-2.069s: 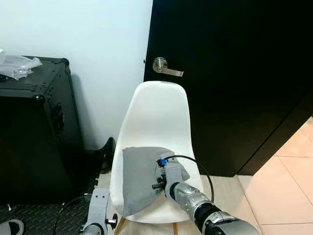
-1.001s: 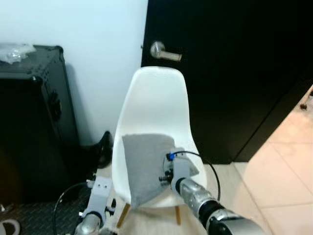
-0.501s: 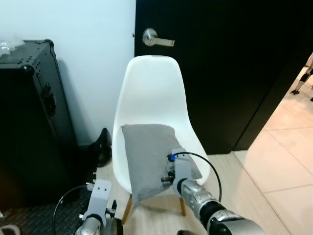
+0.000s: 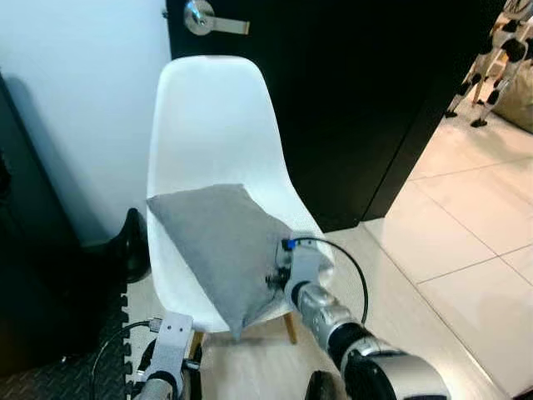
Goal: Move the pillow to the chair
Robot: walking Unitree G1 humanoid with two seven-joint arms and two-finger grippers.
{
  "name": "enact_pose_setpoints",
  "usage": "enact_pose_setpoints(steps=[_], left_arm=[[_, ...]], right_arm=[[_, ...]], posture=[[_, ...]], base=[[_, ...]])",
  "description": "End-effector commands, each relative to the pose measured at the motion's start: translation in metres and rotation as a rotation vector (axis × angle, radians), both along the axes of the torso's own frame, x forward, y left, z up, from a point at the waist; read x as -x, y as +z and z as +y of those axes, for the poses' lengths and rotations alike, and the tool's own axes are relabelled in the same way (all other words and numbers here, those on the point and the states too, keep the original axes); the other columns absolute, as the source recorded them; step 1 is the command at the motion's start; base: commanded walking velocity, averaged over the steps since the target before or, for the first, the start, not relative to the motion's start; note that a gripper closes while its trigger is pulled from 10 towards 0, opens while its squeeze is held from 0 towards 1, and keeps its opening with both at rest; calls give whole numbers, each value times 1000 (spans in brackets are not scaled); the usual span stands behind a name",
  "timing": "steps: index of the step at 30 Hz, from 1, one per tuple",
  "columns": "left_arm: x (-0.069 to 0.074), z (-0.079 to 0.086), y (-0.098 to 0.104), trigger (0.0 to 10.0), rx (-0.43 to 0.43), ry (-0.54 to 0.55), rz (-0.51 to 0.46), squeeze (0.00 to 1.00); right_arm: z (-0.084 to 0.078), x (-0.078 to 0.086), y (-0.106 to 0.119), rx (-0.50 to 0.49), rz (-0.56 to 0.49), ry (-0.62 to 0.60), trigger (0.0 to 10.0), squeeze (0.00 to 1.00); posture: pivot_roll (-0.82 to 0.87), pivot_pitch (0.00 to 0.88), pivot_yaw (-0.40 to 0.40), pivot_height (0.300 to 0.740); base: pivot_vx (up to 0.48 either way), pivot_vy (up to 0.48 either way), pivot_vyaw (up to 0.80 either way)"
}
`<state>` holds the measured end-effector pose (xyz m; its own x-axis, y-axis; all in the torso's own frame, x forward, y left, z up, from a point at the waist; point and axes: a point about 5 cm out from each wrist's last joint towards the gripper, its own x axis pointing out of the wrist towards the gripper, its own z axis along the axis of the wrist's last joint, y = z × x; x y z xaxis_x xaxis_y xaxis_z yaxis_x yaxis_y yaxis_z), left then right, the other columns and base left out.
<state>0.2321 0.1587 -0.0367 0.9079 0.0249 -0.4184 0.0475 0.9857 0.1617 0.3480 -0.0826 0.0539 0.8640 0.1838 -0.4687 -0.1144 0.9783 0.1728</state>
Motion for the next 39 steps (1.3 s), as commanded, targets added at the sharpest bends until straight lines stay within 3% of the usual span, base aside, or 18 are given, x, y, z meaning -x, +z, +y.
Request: enact_pose_setpoints(steps=[1, 7, 8, 9, 14, 15, 16, 21, 24, 29, 30, 31, 36, 38, 39], left_arm=[[4, -2, -2, 10000, 8, -5, 1, 0], [1, -3, 0, 10000, 10, -4, -7, 0], [0, -3, 1, 10000, 11, -3, -9, 0], [-1, -3, 2, 10000, 12, -1, -11, 0], [-5, -1, 4, 10000, 13, 8, -12, 0], [-8, 1, 5, 10000, 13, 12, -9, 0], [-8, 1, 5, 10000, 13, 12, -9, 0], [-16, -1, 8, 10000, 10, -3, -8, 0], [-17, -1, 8, 10000, 10, -5, -6, 0], [-27, -2, 13, 10000, 4, -18, -4, 0], [-29, -1, 14, 10000, 3, -17, -4, 0], [-30, 0, 15, 10000, 2, -15, -3, 0], [-27, 8, 11, 10000, -1, 11, 31, 0], [-22, 12, 6, 10000, -8, 20, 60, 0], [-15, 18, 0, 10000, -16, 38, 101, 0]], right_arm=[[7, -7, 12, -54, -30, -1, 10000, 0], [17, -15, 27, -40, -75, 24, 10000, 0], [17, -15, 27, -27, -74, 30, 10000, 545], [17, -14, 25, -18, -71, 48, 10000, 1000], [5, -11, 18, 5, -66, 28, 10000, 1000], [-13, -10, 13, 29, -59, -28, 10000, 1000], [-13, -10, 13, 29, -59, -28, 10000, 1000], [-48, -9, 8, 18, -65, -98, 10000, 1000], [-52, -10, 9, 14, -68, -102, 10000, 1000], [-60, -15, 20, -120, -83, 24, 10000, 1000], [-61, -17, 24, -141, -102, 64, 10000, 678], [-64, -18, 28, -161, -123, 98, 10000, 0], [-75, -19, 38, -257, -220, 125, 10000, 0], [-80, -17, 36, -303, -229, 60, 10000, 0], [-87, -13, 28, -357, -219, -29, 10000, 0]], posture=[[284, 109, -134, 557], [283, 102, -139, 557], [285, 96, -140, 557], [286, 89, -143, 557], [281, 67, -143, 557], [269, 45, -136, 557], [269, 45, -136, 557], [241, 5, -123, 557], [239, 0, -123, 557], [218, 0, -112, 557], [216, 0, -111, 557], [214, 0, -110, 557], [192, 0, -104, 557], [189, 0, -104, 557], [184, 0, -104, 557]], base=[[0, 0, 0], [0, 0, 0], [0, 0, 0], [0, 0, 0], [0, 0, 0], [0, 0, 0], [0, 0, 0], [0, 0, 0], [0, 0, 0], [0, 0, 0], [0, 0, 0], [0, 0, 0], [0, 0, 0], [0, 0, 0], [0, 0, 0]])
